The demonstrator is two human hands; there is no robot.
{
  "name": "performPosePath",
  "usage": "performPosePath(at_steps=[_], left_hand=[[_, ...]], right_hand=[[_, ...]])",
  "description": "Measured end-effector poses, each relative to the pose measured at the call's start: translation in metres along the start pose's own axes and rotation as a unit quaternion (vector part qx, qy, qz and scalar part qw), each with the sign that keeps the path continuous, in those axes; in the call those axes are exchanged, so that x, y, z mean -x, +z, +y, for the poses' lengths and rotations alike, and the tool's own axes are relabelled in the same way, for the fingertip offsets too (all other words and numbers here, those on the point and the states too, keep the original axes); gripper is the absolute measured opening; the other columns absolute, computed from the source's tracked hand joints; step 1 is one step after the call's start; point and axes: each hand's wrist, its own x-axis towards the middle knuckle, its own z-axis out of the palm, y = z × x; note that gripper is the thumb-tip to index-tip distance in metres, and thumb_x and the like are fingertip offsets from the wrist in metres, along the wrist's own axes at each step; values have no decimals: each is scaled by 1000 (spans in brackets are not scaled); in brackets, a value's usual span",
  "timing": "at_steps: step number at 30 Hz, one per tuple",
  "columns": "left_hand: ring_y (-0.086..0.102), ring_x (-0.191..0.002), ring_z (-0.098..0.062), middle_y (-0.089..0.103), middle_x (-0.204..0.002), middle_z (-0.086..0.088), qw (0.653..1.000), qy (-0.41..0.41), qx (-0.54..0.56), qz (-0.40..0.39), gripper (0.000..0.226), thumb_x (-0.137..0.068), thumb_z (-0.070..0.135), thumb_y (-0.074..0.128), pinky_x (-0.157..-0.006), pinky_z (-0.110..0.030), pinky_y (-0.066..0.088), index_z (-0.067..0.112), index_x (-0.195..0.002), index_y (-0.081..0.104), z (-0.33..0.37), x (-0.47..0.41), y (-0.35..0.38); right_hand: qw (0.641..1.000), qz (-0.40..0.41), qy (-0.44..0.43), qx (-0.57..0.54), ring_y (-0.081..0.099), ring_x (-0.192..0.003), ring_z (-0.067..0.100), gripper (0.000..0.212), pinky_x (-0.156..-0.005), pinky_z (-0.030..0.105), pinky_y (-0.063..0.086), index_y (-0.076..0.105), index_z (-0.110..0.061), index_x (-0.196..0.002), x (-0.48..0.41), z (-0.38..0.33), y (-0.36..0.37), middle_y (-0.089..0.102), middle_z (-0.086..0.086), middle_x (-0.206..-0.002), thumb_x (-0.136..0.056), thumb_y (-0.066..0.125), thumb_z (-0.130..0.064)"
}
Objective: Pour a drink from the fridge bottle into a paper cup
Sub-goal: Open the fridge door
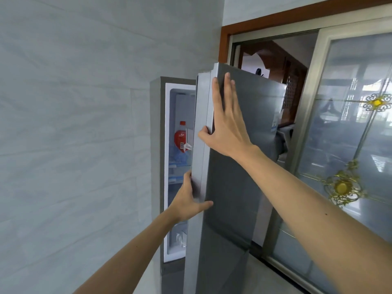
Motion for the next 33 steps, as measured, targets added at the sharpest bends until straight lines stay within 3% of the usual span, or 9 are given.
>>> performPosePath(at_steps=[5, 8, 11, 14, 19, 22, 25, 29, 33], left_hand=[[38, -139, -17, 31, -155, 10, 1000, 10, -1, 11, 119, -71, 41, 86, -115, -41, 36, 31, -155, 3, 26, 25, 38], [28, -146, -17, 21, -162, 10, 1000, 14, -19, 14, 129, -64, 52, 86, -120, -45, 31, 33, -157, -2, 41, 38, 60], [24, -150, -19, 16, -164, 10, 999, 20, -45, 12, 132, -59, 64, 83, -120, -49, 31, 36, -157, -1, 53, 50, 80], [18, -151, -24, 10, -166, 3, 998, 32, -60, -8, 131, -68, 55, 84, -122, -48, 26, 27, -158, -6, 68, 60, 101], [21, -149, -29, 9, -165, -2, 995, 56, -77, -26, 128, -72, 52, 83, -120, -52, 30, 23, -159, -7, 92, 66, 136], [26, -146, -30, 15, -162, -6, 994, 70, -78, -38, 122, -75, 50, 82, -118, -50, 33, 19, -159, -2, 105, 64, 158], [35, -140, -30, 25, -155, -8, 992, 87, -73, -55, 115, -78, 47, 79, -116, -47, 36, 17, -159, 4, 117, 63, 179], [44, -135, -27, 35, -151, -11, 990, 103, -43, -85, 99, -85, 39, 76, -112, -42, 41, 18, -158, 13, 137, 62, 207], [40, -140, -26, 33, -158, -8, 986, 104, 4, -133, 95, -87, 36, 75, -113, -40, 41, 18, -158, 15, 161, 56, 239]], right_hand=[[1000, 1, 4, -19, -7, -152, 36, 106, -114, 50, 36, -6, -8, -157, 27, 18, -37, -13, 19, -164, -76, 61, -25], [1000, -3, 12, -11, -5, -153, 32, 107, -106, 35, 46, -7, -9, -157, 43, 30, -64, -13, 15, -164, -77, 62, -25], [999, -10, 31, -5, -4, -153, 28, 106, -91, 17, 41, -9, -9, -157, 60, 42, -92, -15, 12, -165, -79, 63, -23], [999, -13, 41, 0, 2, -152, 30, 103, -89, 17, 41, -9, -9, -156, 80, 58, -118, -14, 12, -165, -83, 62, -20], [998, -42, 47, 29, 48, -130, 36, 94, -70, 28, 54, -11, -12, -157, 112, 87, -164, -12, 14, -165, -91, 55, -21], [993, -43, 54, 91, 34, -141, 36, 86, -86, 36, 56, -7, -12, -157, 129, 105, -187, -9, 18, -164, -95, 52, -22], [981, -38, 77, 173, 22, -146, 41, 80, -108, 49, 42, 7, -13, -158, 147, 124, -205, 1, 24, -162, -94, 54, -23], [959, -46, 103, 261, 29, -141, 45, 75, -111, 56, 36, 27, -8, -153, 168, 145, -228, 19, 27, -158, -88, 64, -15], [950, -92, 122, 272, 27, -143, 41, 81, -113, 55, 34, 27, -6, -153, 190, 166, -245, 24, 23, -157, -85, 71, -16]])
